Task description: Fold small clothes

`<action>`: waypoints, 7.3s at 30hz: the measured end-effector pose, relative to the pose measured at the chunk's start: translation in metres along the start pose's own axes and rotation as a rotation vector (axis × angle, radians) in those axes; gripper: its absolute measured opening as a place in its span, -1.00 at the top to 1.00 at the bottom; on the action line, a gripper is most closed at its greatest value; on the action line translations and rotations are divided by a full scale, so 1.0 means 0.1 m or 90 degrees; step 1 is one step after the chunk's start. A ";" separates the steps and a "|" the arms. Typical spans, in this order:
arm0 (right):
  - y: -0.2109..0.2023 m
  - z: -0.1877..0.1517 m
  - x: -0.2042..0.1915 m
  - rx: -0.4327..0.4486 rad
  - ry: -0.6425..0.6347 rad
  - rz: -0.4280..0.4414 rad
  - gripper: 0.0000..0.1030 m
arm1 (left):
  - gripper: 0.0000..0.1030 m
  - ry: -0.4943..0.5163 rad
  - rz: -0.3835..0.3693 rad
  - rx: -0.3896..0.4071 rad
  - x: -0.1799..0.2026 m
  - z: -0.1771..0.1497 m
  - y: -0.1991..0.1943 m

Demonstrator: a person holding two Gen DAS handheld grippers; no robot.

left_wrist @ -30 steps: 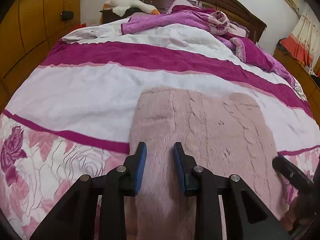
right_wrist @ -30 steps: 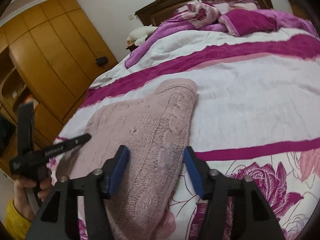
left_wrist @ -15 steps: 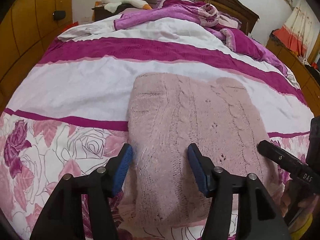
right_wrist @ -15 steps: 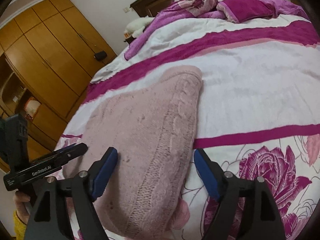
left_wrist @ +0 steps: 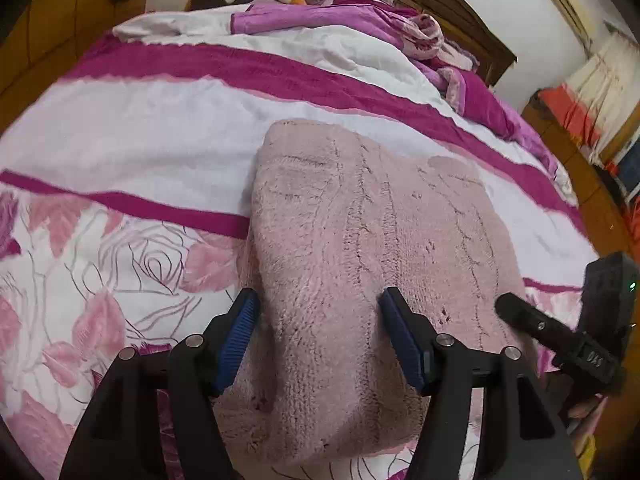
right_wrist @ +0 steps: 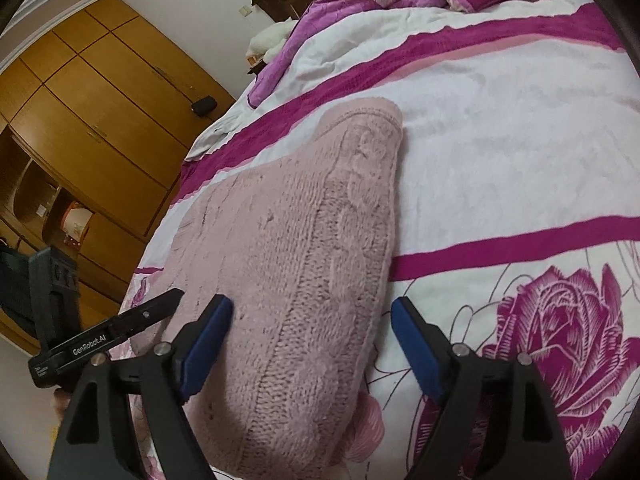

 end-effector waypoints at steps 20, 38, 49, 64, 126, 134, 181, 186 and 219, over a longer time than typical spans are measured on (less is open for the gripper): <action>0.17 -0.02 -0.04 -0.024 -0.025 0.008 -0.74 | -0.29 -0.060 -0.082 0.022 -0.25 -0.11 0.06; 0.18 -0.05 -0.22 0.002 -0.033 0.020 -0.35 | 0.41 -0.073 -0.171 0.015 -0.17 -0.13 0.09; -0.05 -0.02 -0.30 0.020 -0.018 0.045 0.07 | 0.80 -0.084 -0.164 0.020 0.03 -0.07 -0.07; -0.82 -0.23 -0.14 -0.022 0.029 0.055 0.09 | 0.81 -0.081 -0.206 -0.035 0.61 -0.47 -0.29; -2.24 -1.71 0.42 0.115 -0.015 -0.239 -0.01 | 0.99 0.136 0.027 -0.032 1.60 -1.71 -0.57; -2.43 -2.10 0.34 0.101 -0.021 -0.241 -0.34 | 0.79 0.148 0.067 -0.040 1.73 -2.02 -0.76; -2.20 -2.82 0.42 0.132 -0.050 -0.319 -0.71 | 0.62 0.157 0.131 -0.043 1.58 -2.69 -0.55; -2.20 -2.82 0.42 0.132 -0.050 -0.319 -0.71 | 0.62 0.156 0.132 -0.043 1.58 -2.69 -0.55; -2.20 -2.82 0.42 0.132 -0.050 -0.319 -0.71 | 0.62 0.156 0.131 -0.044 1.57 -2.68 -0.55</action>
Point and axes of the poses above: each gripper's, at about its wrist camera, not at the fingertips, and y roughly the way its jaws point, x to its right, z to its top, the point moved 4 cm from there along y, roughly the way its jaws point, and after that the axes turned 15 degrees about -z, right-handed, at the moved point
